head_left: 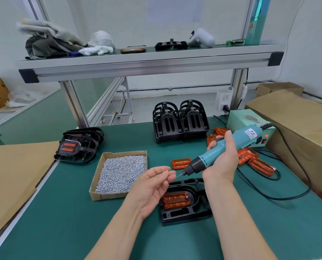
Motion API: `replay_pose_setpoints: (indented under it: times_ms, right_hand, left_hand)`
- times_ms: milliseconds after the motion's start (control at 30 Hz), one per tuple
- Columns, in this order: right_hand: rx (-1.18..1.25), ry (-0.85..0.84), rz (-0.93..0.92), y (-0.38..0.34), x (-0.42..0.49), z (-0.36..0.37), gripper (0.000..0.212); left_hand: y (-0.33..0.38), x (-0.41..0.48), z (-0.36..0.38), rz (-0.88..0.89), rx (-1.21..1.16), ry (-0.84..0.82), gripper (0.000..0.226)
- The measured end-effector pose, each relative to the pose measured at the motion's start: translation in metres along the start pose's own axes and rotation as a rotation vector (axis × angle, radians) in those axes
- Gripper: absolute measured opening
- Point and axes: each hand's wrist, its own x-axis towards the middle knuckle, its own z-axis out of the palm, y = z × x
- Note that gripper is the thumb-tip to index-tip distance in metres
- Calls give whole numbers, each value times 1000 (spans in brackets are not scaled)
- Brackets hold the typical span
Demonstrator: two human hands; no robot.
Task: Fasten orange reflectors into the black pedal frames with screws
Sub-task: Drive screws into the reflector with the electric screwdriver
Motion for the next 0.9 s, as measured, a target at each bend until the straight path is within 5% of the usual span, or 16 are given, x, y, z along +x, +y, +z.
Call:
replay_pose_setpoints:
  times_ms: [900]
  right_hand:
    - [-98,-22,-116,5,-16,9,21]
  left_hand:
    - [-17,-17,0,14,45,28,14]
